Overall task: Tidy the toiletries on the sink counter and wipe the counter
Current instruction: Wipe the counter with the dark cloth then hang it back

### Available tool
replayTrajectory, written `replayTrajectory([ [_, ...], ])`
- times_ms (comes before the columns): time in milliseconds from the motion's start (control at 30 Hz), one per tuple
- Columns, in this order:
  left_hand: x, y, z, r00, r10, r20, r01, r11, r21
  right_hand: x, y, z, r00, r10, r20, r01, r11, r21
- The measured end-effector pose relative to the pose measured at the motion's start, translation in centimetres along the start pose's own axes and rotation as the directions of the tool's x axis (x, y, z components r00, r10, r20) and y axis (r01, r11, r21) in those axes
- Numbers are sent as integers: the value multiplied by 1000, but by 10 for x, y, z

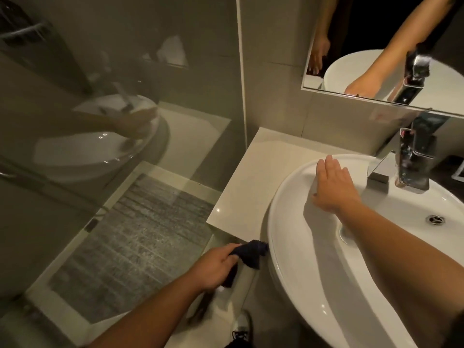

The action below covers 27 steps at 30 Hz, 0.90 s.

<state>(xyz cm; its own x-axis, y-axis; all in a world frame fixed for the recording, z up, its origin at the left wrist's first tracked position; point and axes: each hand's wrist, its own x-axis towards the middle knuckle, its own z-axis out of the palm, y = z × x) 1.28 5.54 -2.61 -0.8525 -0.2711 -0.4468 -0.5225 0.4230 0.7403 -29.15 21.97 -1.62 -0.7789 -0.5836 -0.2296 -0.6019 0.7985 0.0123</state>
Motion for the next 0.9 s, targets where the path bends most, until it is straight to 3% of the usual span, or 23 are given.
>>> replayTrajectory([
  [33, -5, 2, 0, 994, -113, 2, 110, 958, -264, 0, 0, 0, 1000, -1, -1, 1, 1000, 2],
  [100, -10, 5, -3, 960, -279, 24, 221, 702, -677, 1, 1, 3, 1000, -2, -14, 2, 1000, -1],
  [167, -3, 8, -12, 937, -343, 66, 225, 449, -865, 1, 0, 6, 999, 1, -36, -1, 1000, -9],
  [233, 17, 16, -26, 922, -375, 99, 229, 323, -918, 2, 0, 9, 999, 10, -52, -11, 1000, -11],
  [333, 67, 37, -50, 915, -396, 74, 205, 300, -931, 3, 0, 13, 995, 9, -95, -12, 1000, -23],
  [433, 131, 72, -73, 959, -276, -64, 63, 428, -902, 3, -1, 15, 992, 12, -126, -13, 1000, -12],
  [500, 180, 101, -85, 975, -131, -180, -68, 595, -801, 4, -3, 16, 989, 21, -144, -21, 1000, -2],
  [533, 208, 114, -89, 968, -49, -246, -132, 736, -665, 5, -4, 17, 988, 28, -154, -29, 1000, -2],
  [567, 236, 127, -90, 950, 63, -305, -201, 873, -445, 6, -5, 18, 986, 37, -164, -39, 999, -7],
  [600, 264, 137, -89, 923, 213, -321, -277, 946, -170, 7, -6, 20, 984, 46, -174, -50, 999, -18],
  [633, 291, 147, -84, 890, 368, -269, -357, 930, 93, 9, -6, 21, 981, 54, -185, -61, 998, -32],
  [700, 336, 162, -65, 827, 563, -2, -511, 753, 415, 12, -7, 25, 974, 77, -214, -88, 995, -40],
  [800, 382, 171, -20, 675, 587, 447, -730, 445, 518, 16, -9, 32, 952, 109, -287, -108, 994, 19],
  [900, 409, 168, 5, 533, 595, 601, -824, 205, 528, 19, -10, 39, 928, 112, -356, -100, 994, 54],
])
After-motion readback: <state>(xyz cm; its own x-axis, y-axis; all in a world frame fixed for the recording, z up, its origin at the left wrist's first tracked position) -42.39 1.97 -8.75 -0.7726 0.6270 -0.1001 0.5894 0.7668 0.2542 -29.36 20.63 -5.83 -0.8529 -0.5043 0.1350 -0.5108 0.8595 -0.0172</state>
